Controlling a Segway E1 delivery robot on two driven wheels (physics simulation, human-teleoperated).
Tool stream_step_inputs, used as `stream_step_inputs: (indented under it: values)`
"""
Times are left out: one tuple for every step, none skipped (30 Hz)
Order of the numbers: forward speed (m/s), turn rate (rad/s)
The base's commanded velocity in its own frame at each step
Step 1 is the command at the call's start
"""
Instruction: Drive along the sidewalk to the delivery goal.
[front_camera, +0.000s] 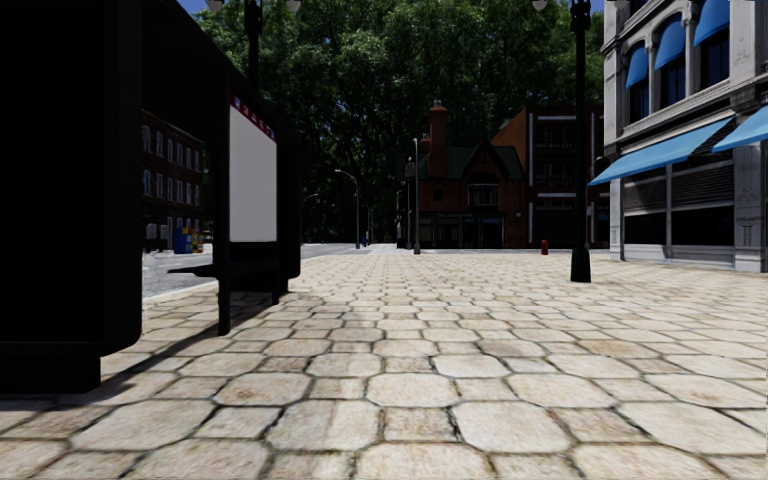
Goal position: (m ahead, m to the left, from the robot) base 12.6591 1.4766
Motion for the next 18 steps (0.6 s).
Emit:
stream_step_inputs:
  values:
    - [2.00,0.00]
    - [2.00,0.00]
    - [2.00,0.00]
    - [2.00,0.00]
    - [2.00,0.00]
    - [2.00,0.00]
    - [2.00,0.00]
    - [2.00,0.00]
    - [2.00,0.00]
    - [2.00,0.00]
    - [2.00,0.00]
    - [2.00,0.00]
    - [2.00,0.00]
    - [2.00,0.00]
    - [2.00,0.00]
    - [2.00,0.00]
    - [2.00,0.00]
    - [2.00,0.00]
